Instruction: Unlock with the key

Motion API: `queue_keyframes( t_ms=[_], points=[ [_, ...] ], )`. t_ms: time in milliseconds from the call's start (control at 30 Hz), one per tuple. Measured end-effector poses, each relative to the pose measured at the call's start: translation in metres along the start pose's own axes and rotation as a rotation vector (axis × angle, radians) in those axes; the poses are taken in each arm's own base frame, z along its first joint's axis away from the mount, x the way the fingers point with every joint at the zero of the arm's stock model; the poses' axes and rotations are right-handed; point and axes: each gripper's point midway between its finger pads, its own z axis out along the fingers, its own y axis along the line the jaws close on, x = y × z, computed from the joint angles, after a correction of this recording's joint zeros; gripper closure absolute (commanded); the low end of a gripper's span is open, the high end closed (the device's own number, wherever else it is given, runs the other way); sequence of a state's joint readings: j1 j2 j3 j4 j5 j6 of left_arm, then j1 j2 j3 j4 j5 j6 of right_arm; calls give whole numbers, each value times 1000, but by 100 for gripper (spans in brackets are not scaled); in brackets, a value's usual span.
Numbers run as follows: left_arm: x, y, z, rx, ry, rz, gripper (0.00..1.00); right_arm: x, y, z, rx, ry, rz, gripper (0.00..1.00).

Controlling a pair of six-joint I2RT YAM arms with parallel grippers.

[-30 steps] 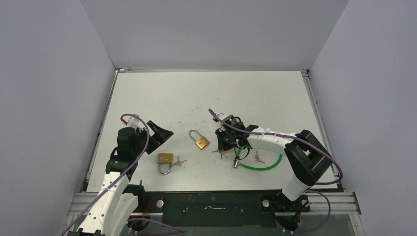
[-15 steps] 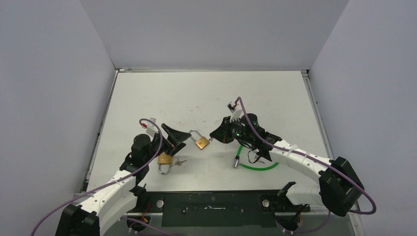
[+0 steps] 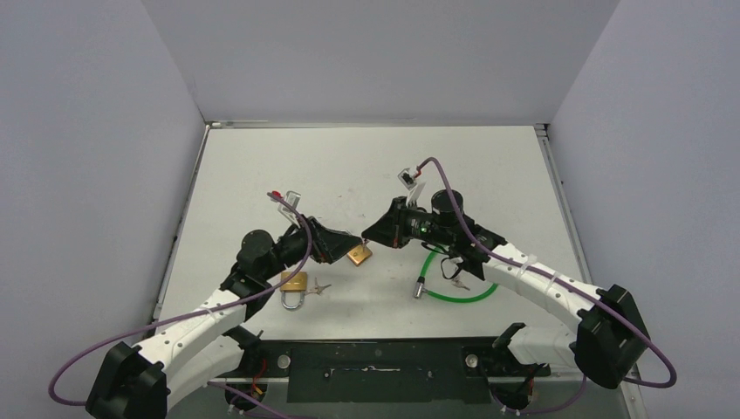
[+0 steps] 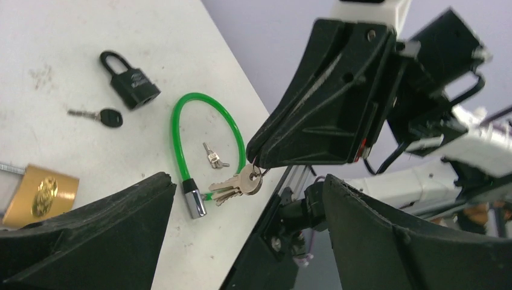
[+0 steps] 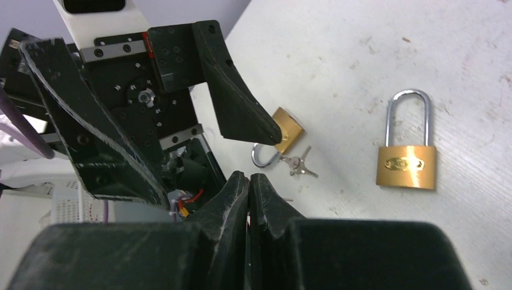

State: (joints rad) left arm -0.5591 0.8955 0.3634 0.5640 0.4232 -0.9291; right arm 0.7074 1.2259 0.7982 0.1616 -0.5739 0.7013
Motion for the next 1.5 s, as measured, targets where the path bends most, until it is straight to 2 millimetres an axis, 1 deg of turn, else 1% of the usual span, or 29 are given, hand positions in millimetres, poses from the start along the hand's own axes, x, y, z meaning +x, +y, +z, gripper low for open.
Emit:
queue_keyframes(
  t_ms=[67, 100, 133, 200, 333, 433, 467, 533, 667, 733, 767, 900, 933, 1000, 1100, 1167, 1267, 1367, 1500],
  points=[
    [-3, -13, 2, 53, 12, 71, 15, -11, 14, -3, -26, -6, -9, 100],
    [-2, -19, 3, 84, 26, 103, 18, -16, 21, -5, -38, -8, -12, 100],
    [0, -25, 4, 112, 41, 130, 24, -20, 27, -6, -49, -9, -14, 100],
    [5, -34, 7, 158, 74, 167, 33, -24, 34, -9, -62, -2, -9, 100],
    [14, -45, 10, 222, 130, 220, 48, -20, 39, -12, -59, 40, 18, 100],
    [17, -56, 12, 269, 157, 261, 65, -15, 38, -15, -47, 72, 38, 100],
    [19, -58, 13, 278, 166, 276, 70, -13, 38, -15, -45, 80, 46, 100],
    [22, -55, 14, 274, 181, 284, 79, -13, 41, -17, -50, 90, 51, 100],
    [26, -51, 18, 264, 205, 301, 100, -11, 43, -18, -53, 105, 63, 100],
    [26, -49, 18, 257, 213, 299, 100, -10, 42, -19, -49, 110, 67, 100],
    [26, -49, 18, 255, 215, 298, 100, -10, 42, -19, -48, 110, 67, 97],
    [25, -49, 19, 244, 217, 293, 100, -11, 42, -19, -40, 109, 72, 44],
    [25, -50, 20, 244, 217, 292, 100, -13, 40, -19, -30, 100, 71, 33],
    [22, -53, 22, 239, 208, 284, 100, -17, 37, -21, -10, 78, 67, 24],
    [13, -58, 25, 223, 174, 242, 100, -23, 37, -28, 7, 26, 42, 22],
    [7, -62, 27, 216, 148, 191, 100, -24, 38, -37, 8, -19, 24, 22],
    [-4, -70, 29, 206, 98, 86, 100, -23, 41, -51, -26, -106, 1, 27],
    [-16, -76, 31, 196, 44, -37, 100, -21, 44, -58, -59, -164, 11, 37],
    [-30, -82, 28, 199, -24, -201, 100, -26, 46, -56, -94, -212, 49, 53]
  ],
)
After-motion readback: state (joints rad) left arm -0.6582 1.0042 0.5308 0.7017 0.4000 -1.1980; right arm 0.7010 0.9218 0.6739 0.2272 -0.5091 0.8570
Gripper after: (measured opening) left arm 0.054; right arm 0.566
